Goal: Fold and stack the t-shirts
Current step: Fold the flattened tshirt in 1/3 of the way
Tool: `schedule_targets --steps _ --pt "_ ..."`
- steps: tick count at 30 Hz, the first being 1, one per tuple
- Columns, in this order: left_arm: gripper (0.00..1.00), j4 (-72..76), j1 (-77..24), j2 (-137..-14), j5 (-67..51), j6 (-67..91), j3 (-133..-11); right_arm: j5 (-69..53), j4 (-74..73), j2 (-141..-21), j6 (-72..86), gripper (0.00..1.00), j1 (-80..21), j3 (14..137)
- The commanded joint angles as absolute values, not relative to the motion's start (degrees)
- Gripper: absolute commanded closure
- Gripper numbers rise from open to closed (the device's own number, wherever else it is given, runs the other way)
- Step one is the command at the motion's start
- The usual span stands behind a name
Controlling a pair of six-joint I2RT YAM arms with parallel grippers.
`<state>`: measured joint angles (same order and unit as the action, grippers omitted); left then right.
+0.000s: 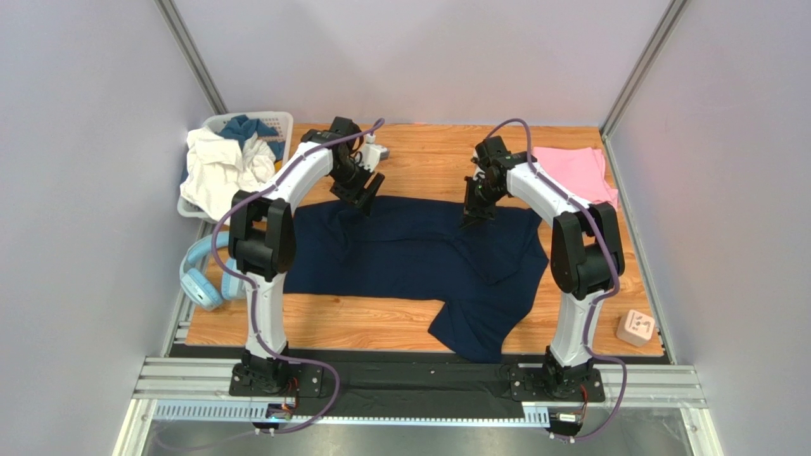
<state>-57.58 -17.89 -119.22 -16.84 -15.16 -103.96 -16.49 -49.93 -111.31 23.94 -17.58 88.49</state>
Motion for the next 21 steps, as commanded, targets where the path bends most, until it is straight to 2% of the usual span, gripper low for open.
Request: schedule_targets --steps 1,12,16,21 --pt "0.30 -58.19 -17.58 -121.12 -10.91 -17.93 -106.97 -16.88 -47.81 -112.67 23.38 0.98 -16.52 87.10" --pt "0.30 -53.17 -17.05 -115.85 -7.91 -20.03 -90.54 -14.50 -47.90 -118.91 22.41 1.00 -16.35 89.83" --pt "0.30 -49.85 -15.74 -113.56 -1.44 -21.97 -86.23 -15.90 -47.72 -118.30 22.50 1.00 -16.26 89.04" --pt "0.32 -52.28 -12.31 -114.43 0.62 -22.24 -90.69 -16.08 -47.46 -114.36 22.68 0.99 -16.35 86.32"
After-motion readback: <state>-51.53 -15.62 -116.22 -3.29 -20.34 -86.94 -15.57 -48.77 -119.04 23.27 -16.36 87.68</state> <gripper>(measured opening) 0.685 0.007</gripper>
